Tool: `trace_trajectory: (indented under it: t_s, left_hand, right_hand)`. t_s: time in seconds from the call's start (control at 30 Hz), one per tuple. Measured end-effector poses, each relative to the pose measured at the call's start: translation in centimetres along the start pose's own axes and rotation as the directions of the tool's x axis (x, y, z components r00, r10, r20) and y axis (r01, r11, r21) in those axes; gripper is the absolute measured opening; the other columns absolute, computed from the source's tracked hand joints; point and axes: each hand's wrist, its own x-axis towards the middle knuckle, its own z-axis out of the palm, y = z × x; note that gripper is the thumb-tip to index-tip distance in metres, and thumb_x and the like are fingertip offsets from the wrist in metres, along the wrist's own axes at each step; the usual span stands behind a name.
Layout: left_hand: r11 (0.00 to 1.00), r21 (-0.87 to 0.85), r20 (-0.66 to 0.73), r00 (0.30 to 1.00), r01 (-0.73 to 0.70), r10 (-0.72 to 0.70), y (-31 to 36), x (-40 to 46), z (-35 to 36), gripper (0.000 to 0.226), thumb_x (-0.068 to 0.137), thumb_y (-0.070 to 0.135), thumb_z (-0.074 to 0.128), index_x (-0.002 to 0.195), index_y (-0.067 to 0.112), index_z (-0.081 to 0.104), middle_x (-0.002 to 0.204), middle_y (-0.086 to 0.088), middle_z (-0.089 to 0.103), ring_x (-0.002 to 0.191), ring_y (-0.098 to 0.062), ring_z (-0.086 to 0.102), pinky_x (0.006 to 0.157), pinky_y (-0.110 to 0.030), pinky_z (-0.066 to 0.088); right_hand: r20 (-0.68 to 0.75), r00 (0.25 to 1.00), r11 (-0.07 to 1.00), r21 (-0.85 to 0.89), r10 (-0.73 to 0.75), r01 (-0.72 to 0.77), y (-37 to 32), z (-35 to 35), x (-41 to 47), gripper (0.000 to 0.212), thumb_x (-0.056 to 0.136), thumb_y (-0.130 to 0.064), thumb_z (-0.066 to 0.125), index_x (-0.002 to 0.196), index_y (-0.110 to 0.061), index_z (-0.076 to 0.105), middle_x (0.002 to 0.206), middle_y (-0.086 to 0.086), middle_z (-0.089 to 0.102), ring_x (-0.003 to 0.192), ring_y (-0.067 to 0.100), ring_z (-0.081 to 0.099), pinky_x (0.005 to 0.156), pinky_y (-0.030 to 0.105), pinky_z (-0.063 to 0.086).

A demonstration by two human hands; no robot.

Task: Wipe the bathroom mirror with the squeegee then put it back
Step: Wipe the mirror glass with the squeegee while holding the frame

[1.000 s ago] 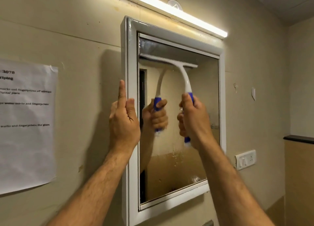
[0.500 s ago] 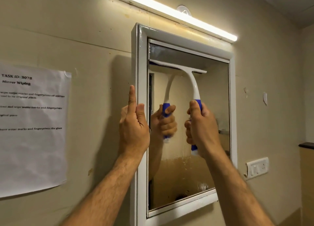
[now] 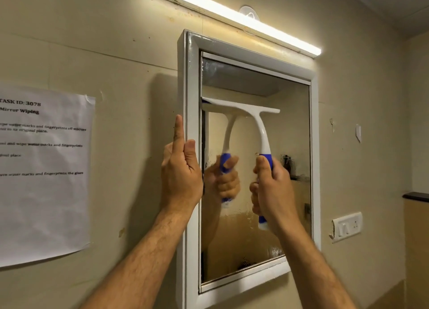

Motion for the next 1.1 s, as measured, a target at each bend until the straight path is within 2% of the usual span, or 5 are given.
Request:
trace_trajectory:
  t_s: [0.2, 0.43, 0.7, 0.9, 1.1]
  left_hand:
    - [1.0, -0.005, 0.005, 1.0, 0.008, -0.008, -0.2, 0.1, 0.0, 0.052, 0.098, 0.039, 0.025, 0.149, 0.032, 0.017, 0.084, 0.0, 0.048, 0.061, 0.0, 0.042, 0.056, 0.003, 0.038]
    - [1.0, 0.001, 0.014, 1.0, 0.006, -0.006, -0.5, 0.1, 0.3, 0.049, 0.101, 0.034, 0.028, 0.149, 0.032, 0.017, 0.104, 0.003, 0.052, 0.072, 0.008, 0.044, 0.059, 0.007, 0.035]
    - [1.0, -0.012, 0.005, 1.0, -0.021, 0.021, -0.5, 0.0, 0.2, 0.052, 0.098, 0.042, 0.023, 0.149, 0.032, 0.017, 0.093, -0.003, 0.054, 0.063, 0.001, 0.044, 0.049, 0.0, 0.034]
    - [0.999, -0.039, 0.008, 1.0, -0.019, 0.019, -0.8, -0.1, 0.4, 0.052, 0.099, 0.042, 0.024, 0.149, 0.032, 0.017, 0.091, 0.004, 0.048, 0.061, 0.0, 0.044, 0.053, 0.002, 0.038]
    - [0.996, -0.09, 0.002, 1.0, -0.012, 0.012, -0.9, -0.3, 0.4, 0.051, 0.099, 0.044, 0.025, 0.149, 0.034, 0.018, 0.1, 0.0, 0.05, 0.077, 0.021, 0.043, 0.057, 0.008, 0.034]
  right_hand:
    - [0.007, 1.0, 1.0, 0.015, -0.018, 0.018, -3.9, 0.1, 3.6, 0.026, 0.1, -0.042, 0.039, 0.089, -0.021, 0.05, 0.064, 0.0, 0.045, 0.044, 0.007, 0.041, 0.039, 0.021, 0.038]
    - [-0.042, 0.997, 0.998, -0.011, -0.064, 0.063, -4.7, 1.2, 4.9, 0.025, 0.101, -0.041, 0.038, 0.085, -0.024, 0.048, 0.067, 0.002, 0.044, 0.052, 0.011, 0.041, 0.05, 0.026, 0.041]
    - [-0.009, 1.0, 1.0, -0.004, -0.003, 0.003, -0.3, 0.5, 0.1, 0.024, 0.098, -0.042, 0.041, 0.086, -0.025, 0.052, 0.068, 0.002, 0.047, 0.05, 0.01, 0.043, 0.047, 0.024, 0.04]
    - [0.043, 0.998, 0.994, 0.099, 0.04, -0.044, -4.3, 0.2, 3.1, 0.029, 0.098, -0.043, 0.042, 0.091, -0.017, 0.053, 0.057, -0.003, 0.044, 0.037, 0.005, 0.039, 0.036, 0.021, 0.036]
    - [0.036, 0.997, 0.996, 0.049, 0.074, -0.076, -1.1, -0.2, -1.3, 0.029, 0.098, -0.043, 0.041, 0.091, -0.018, 0.053, 0.056, -0.003, 0.043, 0.037, 0.005, 0.039, 0.037, 0.022, 0.036]
